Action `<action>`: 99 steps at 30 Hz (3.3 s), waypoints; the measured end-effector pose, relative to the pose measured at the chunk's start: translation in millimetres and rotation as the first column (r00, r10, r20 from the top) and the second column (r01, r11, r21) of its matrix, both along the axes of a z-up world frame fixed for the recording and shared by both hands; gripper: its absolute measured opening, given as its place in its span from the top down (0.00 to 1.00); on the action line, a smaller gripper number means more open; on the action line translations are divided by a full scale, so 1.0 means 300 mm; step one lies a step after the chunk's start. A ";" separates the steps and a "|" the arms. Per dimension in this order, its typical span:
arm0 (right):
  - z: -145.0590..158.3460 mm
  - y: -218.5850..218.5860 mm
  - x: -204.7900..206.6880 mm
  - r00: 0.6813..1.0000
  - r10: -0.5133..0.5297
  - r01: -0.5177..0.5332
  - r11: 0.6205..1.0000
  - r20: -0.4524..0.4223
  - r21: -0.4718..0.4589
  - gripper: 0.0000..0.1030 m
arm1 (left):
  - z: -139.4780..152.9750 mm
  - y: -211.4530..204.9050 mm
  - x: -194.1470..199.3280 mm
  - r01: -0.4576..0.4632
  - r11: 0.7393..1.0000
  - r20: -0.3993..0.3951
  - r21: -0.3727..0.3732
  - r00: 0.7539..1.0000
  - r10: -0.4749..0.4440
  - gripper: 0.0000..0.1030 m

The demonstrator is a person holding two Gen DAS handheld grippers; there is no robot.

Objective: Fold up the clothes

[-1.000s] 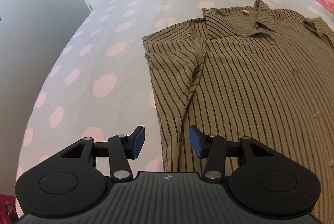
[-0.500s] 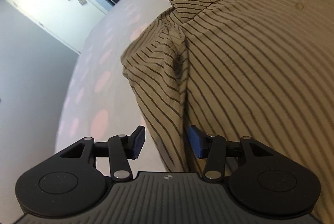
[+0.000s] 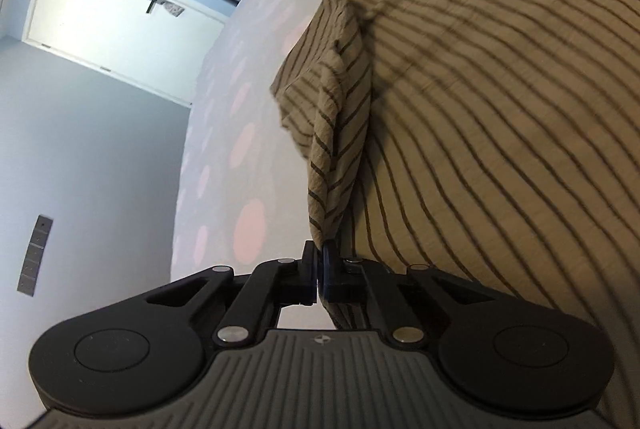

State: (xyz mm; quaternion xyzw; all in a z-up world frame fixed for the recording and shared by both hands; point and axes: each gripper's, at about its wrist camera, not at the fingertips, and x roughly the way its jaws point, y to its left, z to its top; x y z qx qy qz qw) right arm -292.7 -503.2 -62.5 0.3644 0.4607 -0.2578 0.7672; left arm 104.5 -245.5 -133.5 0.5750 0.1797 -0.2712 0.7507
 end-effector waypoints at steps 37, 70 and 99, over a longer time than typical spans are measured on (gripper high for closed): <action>0.017 -0.038 -0.292 0.957 -0.239 0.234 0.971 -0.165 -0.045 0.65 | 0.390 0.074 -0.246 -0.057 0.965 -0.418 -0.255 0.907 -0.057 0.76; -0.016 0.144 -0.552 0.981 -0.136 0.143 0.989 -0.141 0.036 0.98 | 0.290 -0.124 -0.699 -0.016 0.975 -0.622 -0.222 0.773 -0.129 0.71; 0.061 0.285 -0.402 0.998 0.052 -0.052 0.999 -0.034 0.010 0.99 | 0.124 -0.528 -1.138 -0.068 0.996 -0.956 -0.056 0.291 -0.034 0.81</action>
